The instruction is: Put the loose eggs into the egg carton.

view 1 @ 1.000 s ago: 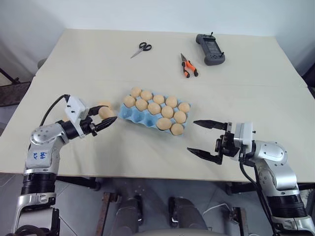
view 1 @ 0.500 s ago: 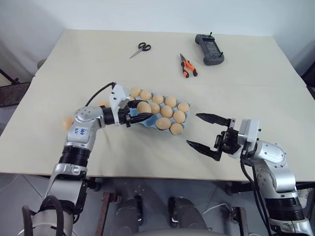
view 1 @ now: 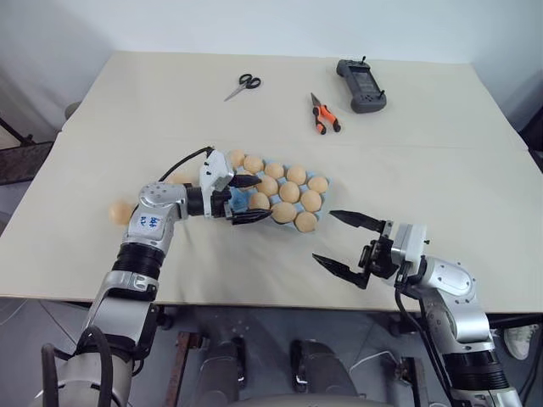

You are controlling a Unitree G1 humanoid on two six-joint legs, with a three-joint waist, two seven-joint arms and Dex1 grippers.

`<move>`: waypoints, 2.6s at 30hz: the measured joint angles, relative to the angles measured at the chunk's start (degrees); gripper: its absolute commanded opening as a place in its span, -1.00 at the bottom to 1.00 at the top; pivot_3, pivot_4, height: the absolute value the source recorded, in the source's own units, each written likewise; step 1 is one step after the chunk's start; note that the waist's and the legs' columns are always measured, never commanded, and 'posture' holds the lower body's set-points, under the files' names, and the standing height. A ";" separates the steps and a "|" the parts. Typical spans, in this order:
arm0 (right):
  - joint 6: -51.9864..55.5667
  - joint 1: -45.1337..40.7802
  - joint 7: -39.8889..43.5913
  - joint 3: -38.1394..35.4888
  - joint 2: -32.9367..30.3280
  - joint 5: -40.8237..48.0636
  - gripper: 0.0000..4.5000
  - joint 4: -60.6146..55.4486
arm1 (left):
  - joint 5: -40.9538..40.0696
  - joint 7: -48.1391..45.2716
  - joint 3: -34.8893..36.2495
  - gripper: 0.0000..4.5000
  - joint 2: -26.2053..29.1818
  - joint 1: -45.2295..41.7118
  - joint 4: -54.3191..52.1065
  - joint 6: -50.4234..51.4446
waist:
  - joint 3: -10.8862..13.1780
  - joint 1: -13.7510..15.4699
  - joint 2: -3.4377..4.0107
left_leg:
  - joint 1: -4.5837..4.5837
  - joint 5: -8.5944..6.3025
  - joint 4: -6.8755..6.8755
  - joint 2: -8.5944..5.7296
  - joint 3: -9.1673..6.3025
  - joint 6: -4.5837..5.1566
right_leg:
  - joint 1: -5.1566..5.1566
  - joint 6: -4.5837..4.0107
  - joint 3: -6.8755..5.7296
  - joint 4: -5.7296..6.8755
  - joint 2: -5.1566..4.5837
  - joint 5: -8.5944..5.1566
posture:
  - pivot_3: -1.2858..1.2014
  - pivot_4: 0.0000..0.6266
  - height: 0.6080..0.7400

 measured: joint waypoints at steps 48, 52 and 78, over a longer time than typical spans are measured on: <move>0.25 -10.27 9.45 3.54 0.83 0.49 1.00 8.60 | -9.12 43.53 32.07 0.99 6.46 35.56 -26.60 11.19 | -0.03 -0.06 -0.04 | 0.03 -0.08 -0.55 0.08 0.08 -0.13 | -0.09 -0.17 -0.05 -0.43 -0.13 -0.07 | 0.03 -0.52 1.00; 0.43 -9.80 8.90 3.51 0.89 0.49 1.00 8.48 | -6.42 43.25 28.02 0.91 6.46 31.35 -19.73 11.36 | -0.07 -0.42 -0.10 | 0.02 -0.11 -0.73 0.07 0.21 -0.15 | -0.17 -0.10 -0.06 -0.50 -0.16 -0.04 | 0.03 -0.52 1.00; 0.34 -5.71 3.82 3.06 -0.01 -1.27 1.00 4.82 | -0.31 15.93 1.87 -0.22 3.13 5.18 -10.45 5.46 | -0.08 -0.08 -0.12 | -0.01 -0.07 -0.23 0.61 0.81 0.01 | -0.15 -0.19 -1.26 -0.23 -0.22 -0.08 | 0.03 -0.52 1.00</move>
